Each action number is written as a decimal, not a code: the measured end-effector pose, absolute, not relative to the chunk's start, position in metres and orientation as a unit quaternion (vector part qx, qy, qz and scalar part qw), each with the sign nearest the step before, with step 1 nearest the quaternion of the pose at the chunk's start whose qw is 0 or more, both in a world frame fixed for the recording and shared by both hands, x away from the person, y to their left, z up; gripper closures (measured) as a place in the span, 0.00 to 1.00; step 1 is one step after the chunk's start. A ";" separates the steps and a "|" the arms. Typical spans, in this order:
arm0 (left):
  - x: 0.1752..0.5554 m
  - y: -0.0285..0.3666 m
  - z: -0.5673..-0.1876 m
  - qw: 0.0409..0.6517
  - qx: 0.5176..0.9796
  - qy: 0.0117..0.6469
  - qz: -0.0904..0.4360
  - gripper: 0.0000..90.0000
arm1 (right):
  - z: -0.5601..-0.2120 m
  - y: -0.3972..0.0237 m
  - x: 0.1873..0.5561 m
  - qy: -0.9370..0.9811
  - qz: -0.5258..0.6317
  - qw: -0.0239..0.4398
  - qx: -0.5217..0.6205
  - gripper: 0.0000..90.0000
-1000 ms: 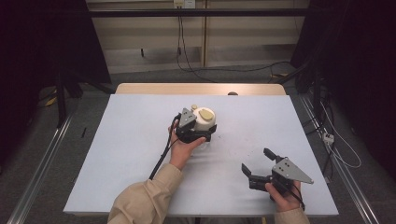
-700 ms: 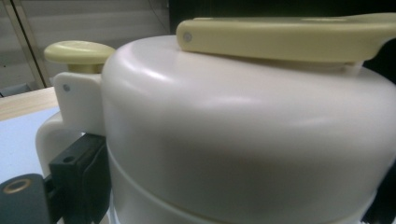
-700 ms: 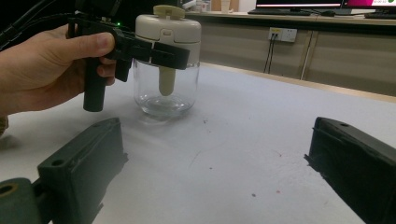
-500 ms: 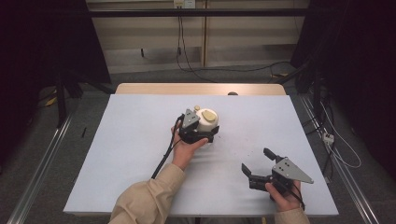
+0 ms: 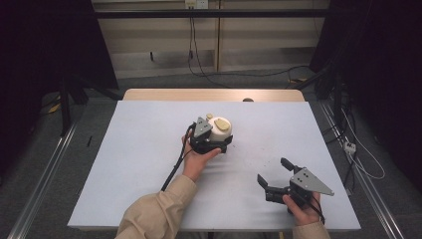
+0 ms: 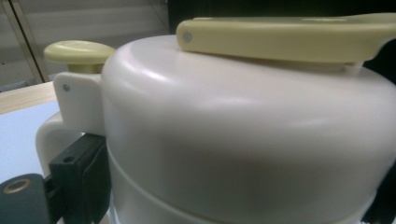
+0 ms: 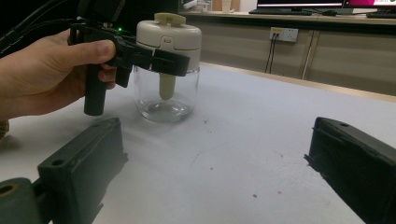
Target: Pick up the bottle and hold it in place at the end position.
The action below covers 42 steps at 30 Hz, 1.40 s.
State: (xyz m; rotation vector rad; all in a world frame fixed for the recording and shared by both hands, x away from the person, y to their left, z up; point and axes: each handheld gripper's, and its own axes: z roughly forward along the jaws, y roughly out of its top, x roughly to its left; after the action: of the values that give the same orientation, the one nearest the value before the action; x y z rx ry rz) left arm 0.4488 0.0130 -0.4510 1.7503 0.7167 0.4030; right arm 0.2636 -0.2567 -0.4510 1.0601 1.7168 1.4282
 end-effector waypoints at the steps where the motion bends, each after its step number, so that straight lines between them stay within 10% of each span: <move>1: 0.449 0.014 -0.451 0.569 0.744 0.306 0.170 0.07 | -0.451 -0.257 0.264 0.656 0.545 0.329 0.405 0.03; 42: 0.443 0.024 -0.460 0.584 0.736 0.293 0.176 0.07 | -0.444 -0.234 0.296 0.678 0.528 0.291 0.420 0.03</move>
State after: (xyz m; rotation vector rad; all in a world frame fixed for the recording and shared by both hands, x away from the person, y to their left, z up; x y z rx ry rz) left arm 0.4430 0.0238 -0.4600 1.7171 0.6837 0.4098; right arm 0.2960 -0.2339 -0.4443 1.1194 1.8072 1.4088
